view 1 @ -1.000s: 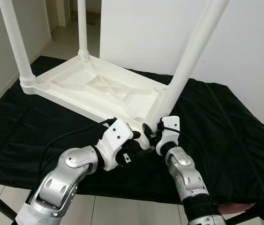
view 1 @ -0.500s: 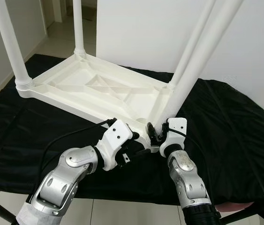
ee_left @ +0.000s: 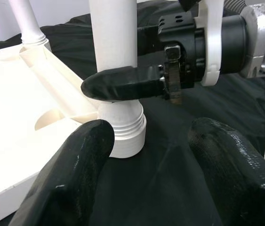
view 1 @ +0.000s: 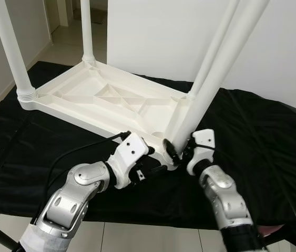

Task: Building children table

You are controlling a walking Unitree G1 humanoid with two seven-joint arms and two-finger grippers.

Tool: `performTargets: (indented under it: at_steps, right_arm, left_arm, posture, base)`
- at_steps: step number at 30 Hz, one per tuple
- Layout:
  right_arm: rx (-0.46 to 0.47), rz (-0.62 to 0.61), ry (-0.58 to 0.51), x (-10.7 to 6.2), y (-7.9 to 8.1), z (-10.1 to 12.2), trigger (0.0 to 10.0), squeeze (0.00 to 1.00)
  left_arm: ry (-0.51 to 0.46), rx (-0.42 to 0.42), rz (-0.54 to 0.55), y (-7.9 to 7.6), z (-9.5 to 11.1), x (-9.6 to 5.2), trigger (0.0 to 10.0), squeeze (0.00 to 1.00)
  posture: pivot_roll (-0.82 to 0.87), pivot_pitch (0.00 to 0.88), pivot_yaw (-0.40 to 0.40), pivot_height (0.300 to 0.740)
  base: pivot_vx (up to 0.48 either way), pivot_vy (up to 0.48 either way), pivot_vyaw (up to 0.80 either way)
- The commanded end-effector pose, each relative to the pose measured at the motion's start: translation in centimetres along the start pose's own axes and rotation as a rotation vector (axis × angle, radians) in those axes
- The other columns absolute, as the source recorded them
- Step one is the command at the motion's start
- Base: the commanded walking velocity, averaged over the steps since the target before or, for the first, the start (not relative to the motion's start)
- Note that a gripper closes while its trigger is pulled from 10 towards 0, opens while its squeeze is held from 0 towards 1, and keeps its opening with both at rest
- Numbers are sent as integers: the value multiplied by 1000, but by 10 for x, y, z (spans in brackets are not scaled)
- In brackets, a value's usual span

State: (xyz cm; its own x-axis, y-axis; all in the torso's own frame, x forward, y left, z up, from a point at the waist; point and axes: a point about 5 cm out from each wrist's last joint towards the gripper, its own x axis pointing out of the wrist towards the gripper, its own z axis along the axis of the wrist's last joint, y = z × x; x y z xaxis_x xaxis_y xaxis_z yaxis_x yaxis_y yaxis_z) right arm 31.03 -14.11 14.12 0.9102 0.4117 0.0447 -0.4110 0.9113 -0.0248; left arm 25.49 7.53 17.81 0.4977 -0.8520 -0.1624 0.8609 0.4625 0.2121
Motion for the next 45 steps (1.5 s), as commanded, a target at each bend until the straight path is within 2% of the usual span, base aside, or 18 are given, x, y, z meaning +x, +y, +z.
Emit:
performTargets:
  at_steps: [1, 2, 5, 7, 13, 19, 20, 23, 24, 30, 32, 35, 36, 39, 42, 44, 45]
  right_arm:
    - [7, 41, 3, 1, -5, -2, 10000, 0]
    - [-1, 112, 17, 3, -8, -3, 10000, 0]
    - [-14, 178, 27, 5, -8, -5, 10000, 0]
    - [-43, 295, 59, 10, -5, -8, 10000, 0]
    - [-77, 429, 87, 23, 7, -13, 10000, 0]
    - [-62, 485, 94, 30, 12, -17, 9961, 0]
    - [-71, 490, 97, 31, 11, -18, 4980, 0]
    - [-78, 496, 98, 32, 10, -19, 4980, 0]
    - [-68, 507, 101, 31, 9, -21, 0, 0]
    - [-55, 480, 103, 24, 2, -27, 0, 0]
    - [-26, 418, 94, 21, 1, -30, 10000, 0]
    - [-15, 396, 87, 19, 3, -30, 10000, 0]
    - [8, 346, 70, 17, 4, -29, 10000, 0]
    - [13, 302, 56, 15, 6, -29, 10000, 0]
    - [-5, 155, 47, 12, 13, -29, 10000, 0]
    - [-5, 155, 47, 12, 13, -29, 10000, 0]
    - [-1, 103, 48, 11, 15, -29, 10000, 0]
  left_arm:
    - [-1, 13, 81, 5, 0, 1, 10000, 0]
    - [-4, 17, 77, 4, 1, 0, 10000, 0]
    - [-10, 20, 68, 3, 2, 0, 10000, 0]
    - [-15, 23, 58, 2, 4, -1, 10000, 0]
    - [-13, 23, 48, 0, 4, -2, 10000, 0]
    - [-13, 27, 48, 1, 4, -3, 10000, 0]
    - [-14, 28, 50, 1, 4, -3, 10000, 0]
    - [-14, 29, 51, 2, 5, -3, 10000, 0]
    - [-15, 30, 53, 2, 5, -3, 10000, 0]
    - [-20, 28, 49, 2, 6, -3, 10000, 0]
    - [-22, 29, 46, 2, 6, -2, 10000, 0]
    - [-22, 30, 46, 3, 6, -2, 10000, 0]
    - [-21, 33, 44, 4, 6, -1, 10000, 0]
    - [-19, 35, 42, 4, 5, -1, 10000, 0]
    - [-18, 44, 35, 7, 6, 0, 10000, 0]
    - [-18, 44, 35, 7, 6, 0, 10000, 0]
    - [-20, 43, 38, 7, 6, 1, 10000, 0]
  posture:
    - [16, 0, -121, 740]
    - [17, 0, -118, 740]
    - [24, 0, -118, 740]
    - [33, 0, -118, 740]
    - [47, 0, -116, 740]
    - [55, 0, -116, 740]
    - [61, 0, -121, 740]
    - [61, 0, -121, 740]
    - [63, 0, -123, 740]
    - [59, 0, -121, 740]
    - [52, 0, -120, 740]
    - [46, 0, -120, 740]
    - [39, 0, -117, 740]
    - [35, 0, -116, 740]
    - [23, 0, -109, 740]
    - [23, 0, -109, 740]
    - [17, 0, -107, 740]
  base:
    - [0, 0, 0]
    - [0, 0, 0]
    - [0, 0, 0]
    - [0, 0, 0]
    - [0, 0, 0]
    - [0, 0, 0]
    - [0, 0, 0]
    - [0, 0, 0]
    - [0, 0, 0]
    - [0, 0, 0]
    - [0, 0, 0]
    - [0, 0, 0]
    - [0, 0, 0]
    - [0, 0, 0]
    - [0, 0, 0]
    - [0, 0, 0]
    - [0, 0, 0]
